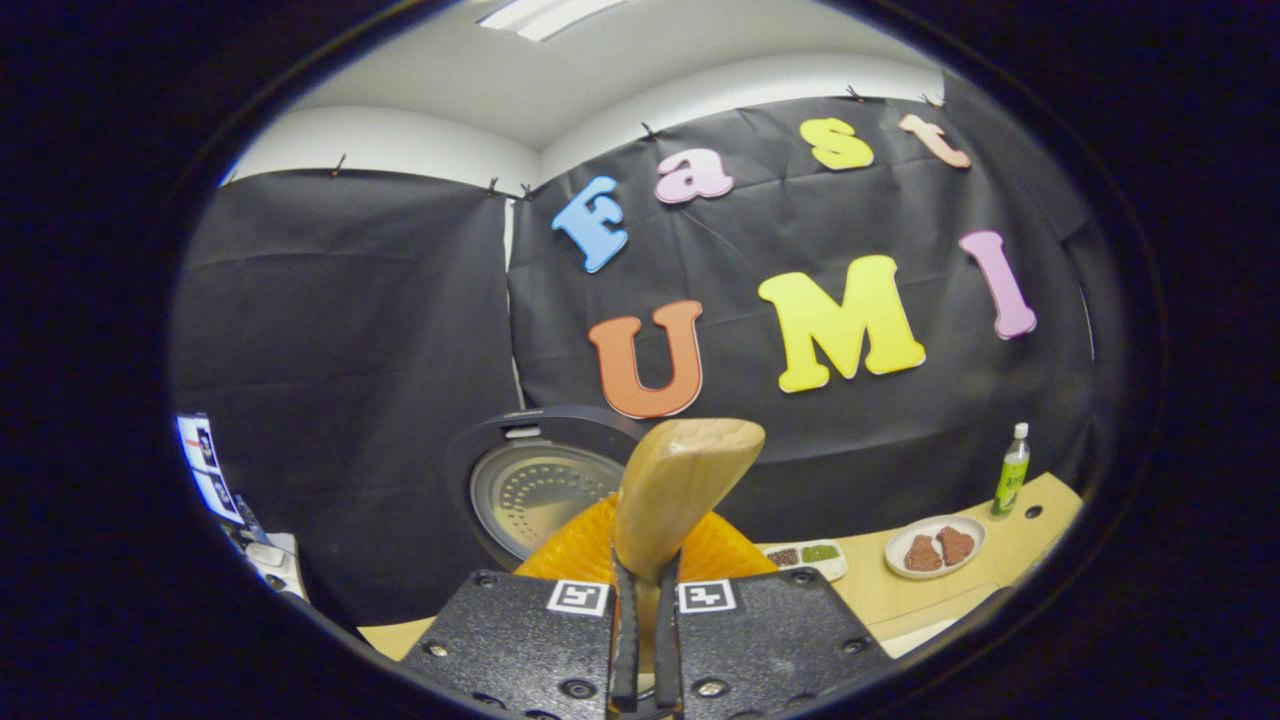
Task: Close the left gripper, press the button to open the rice cooker; take a wooden spoon from the chopstick holder with the right hand, scoop a spoonful of rice and pour it into the rice cooker, then put the wooden spoon back into the chopstick holder.
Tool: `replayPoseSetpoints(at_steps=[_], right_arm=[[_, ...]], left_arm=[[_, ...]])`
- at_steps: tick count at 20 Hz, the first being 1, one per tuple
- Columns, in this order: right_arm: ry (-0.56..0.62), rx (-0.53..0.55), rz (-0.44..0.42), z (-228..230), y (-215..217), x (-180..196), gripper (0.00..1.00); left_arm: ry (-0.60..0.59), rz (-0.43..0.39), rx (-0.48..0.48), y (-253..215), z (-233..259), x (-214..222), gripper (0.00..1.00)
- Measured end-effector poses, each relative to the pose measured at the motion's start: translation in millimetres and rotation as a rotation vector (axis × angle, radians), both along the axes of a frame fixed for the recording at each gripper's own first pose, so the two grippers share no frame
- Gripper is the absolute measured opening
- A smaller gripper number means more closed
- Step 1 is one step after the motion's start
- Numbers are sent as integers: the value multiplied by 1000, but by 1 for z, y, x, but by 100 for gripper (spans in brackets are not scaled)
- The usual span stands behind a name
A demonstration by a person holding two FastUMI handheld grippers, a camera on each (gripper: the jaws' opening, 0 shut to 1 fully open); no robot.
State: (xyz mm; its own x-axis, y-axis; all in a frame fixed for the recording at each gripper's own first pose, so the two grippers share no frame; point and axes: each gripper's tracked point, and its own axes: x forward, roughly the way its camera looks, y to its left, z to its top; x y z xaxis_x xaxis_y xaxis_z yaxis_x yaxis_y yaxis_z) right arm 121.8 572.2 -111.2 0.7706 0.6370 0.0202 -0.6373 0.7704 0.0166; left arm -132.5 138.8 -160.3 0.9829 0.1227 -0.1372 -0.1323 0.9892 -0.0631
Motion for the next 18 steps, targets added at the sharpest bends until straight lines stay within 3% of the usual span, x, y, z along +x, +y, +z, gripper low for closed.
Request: replayPoseSetpoints(at_steps=[5, 10, 18], right_arm=[[-174, -204, 94, -7, 27, -29, 12], [-277, -273, 32, -6, 13, -30, 12], [-269, -253, -60, 20, -69, -4, 13]], left_arm=[[25, -17, -1, -5, -11, 4, 95], [25, -20, 0, -8, -10, 4, 95], [-18, -21, 9, -29, 6, 10, 94]])
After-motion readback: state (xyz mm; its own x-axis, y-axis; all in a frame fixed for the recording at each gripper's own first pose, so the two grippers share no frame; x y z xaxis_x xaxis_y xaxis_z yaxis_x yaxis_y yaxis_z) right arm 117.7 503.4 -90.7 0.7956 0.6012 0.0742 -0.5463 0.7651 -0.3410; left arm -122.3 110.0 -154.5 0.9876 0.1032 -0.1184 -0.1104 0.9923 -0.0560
